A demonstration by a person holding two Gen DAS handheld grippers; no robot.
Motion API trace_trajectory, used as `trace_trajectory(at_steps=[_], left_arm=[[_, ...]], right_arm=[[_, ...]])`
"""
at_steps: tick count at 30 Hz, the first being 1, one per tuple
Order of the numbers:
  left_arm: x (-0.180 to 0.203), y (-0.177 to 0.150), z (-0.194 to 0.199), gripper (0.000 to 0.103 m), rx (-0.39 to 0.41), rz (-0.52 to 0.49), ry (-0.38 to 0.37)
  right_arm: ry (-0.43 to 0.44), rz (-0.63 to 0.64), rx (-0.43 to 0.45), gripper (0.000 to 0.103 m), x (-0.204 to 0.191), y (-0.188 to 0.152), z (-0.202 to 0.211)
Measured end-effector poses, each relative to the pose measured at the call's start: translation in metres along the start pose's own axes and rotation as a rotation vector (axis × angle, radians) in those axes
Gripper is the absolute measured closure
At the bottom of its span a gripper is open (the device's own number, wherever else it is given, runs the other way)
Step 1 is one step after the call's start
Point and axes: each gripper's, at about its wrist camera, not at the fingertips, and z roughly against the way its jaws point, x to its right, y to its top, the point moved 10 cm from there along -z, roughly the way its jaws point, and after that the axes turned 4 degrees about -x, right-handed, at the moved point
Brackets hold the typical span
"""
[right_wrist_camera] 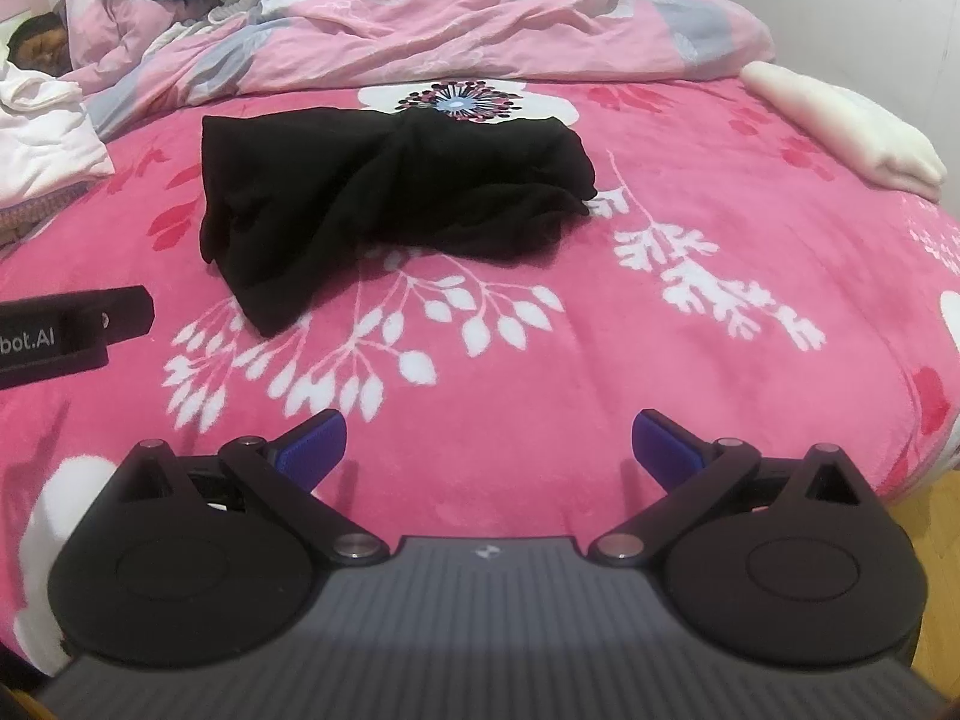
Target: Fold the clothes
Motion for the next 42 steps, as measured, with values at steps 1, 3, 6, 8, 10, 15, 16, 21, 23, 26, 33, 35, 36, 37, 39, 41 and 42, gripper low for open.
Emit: trace_trajectory(at_steps=[1,3,6,8,10,15,16,21,23,26,33,35,36,37,39,41,42], left_arm=[[-0.003,0.001,0.000,0.000,0.003,0.005,-0.009],[-0.008,0.002,-0.001,0.000,0.008,0.014,-0.026],[-0.014,0.004,-0.004,0.000,0.009,0.020,-0.034],[-0.014,0.002,-0.010,0.000,-0.006,0.014,-0.012],[-0.016,0.000,-0.013,0.000,-0.013,0.026,-0.017],[-0.024,-0.002,-0.013,0.000,-0.016,0.058,-0.014],[-0.025,-0.002,-0.014,0.000,-0.020,0.063,-0.013],[-0.032,-0.005,-0.017,0.000,-0.047,0.090,0.001],[-0.033,-0.006,-0.017,0.000,-0.042,0.087,0.008],[-0.034,-0.006,-0.017,0.000,-0.037,0.084,0.011],[-0.036,-0.004,-0.013,0.000,-0.009,0.095,0.046],[-0.037,-0.004,-0.013,0.000,-0.005,0.095,0.047],[-0.037,-0.004,-0.013,0.000,-0.005,0.094,0.051],[-0.037,-0.004,-0.013,0.000,-0.004,0.092,0.057],[-0.037,-0.004,-0.013,0.000,-0.002,0.087,0.062],[-0.037,-0.004,-0.013,0.000,-0.002,0.081,0.064],[-0.037,-0.004,-0.013,0.000,-0.001,0.079,0.065]], right_arm=[[-0.002,0.002,0.001,0.001,0.000,0.000,0.000],[0.000,0.001,0.002,0.001,0.000,0.002,0.000],[-0.005,0.007,0.014,0.001,-0.002,0.006,0.002],[-0.004,0.005,0.022,0.001,-0.002,0.007,0.004],[-0.006,0.006,0.019,0.001,-0.002,0.008,0.003],[-0.013,0.003,0.014,0.001,-0.003,0.010,0.002],[-0.013,0.004,0.014,0.001,-0.003,0.010,0.002],[-0.010,0.010,0.018,0.001,-0.006,0.012,0.002],[-0.009,0.011,0.016,0.001,-0.008,0.012,0.002],[-0.009,0.012,0.016,0.001,-0.009,0.012,0.002],[-0.007,0.012,0.020,0.001,-0.011,0.012,0.003],[-0.007,0.013,0.022,0.001,-0.011,0.012,0.003],[-0.006,0.013,0.022,0.001,-0.011,0.013,0.004],[-0.005,0.013,0.022,0.001,-0.011,0.013,0.004],[-0.004,0.013,0.022,0.001,-0.012,0.013,0.004],[-0.004,0.015,0.021,0.001,-0.012,0.012,0.003],[-0.003,0.017,0.019,0.001,-0.013,0.012,0.003]])
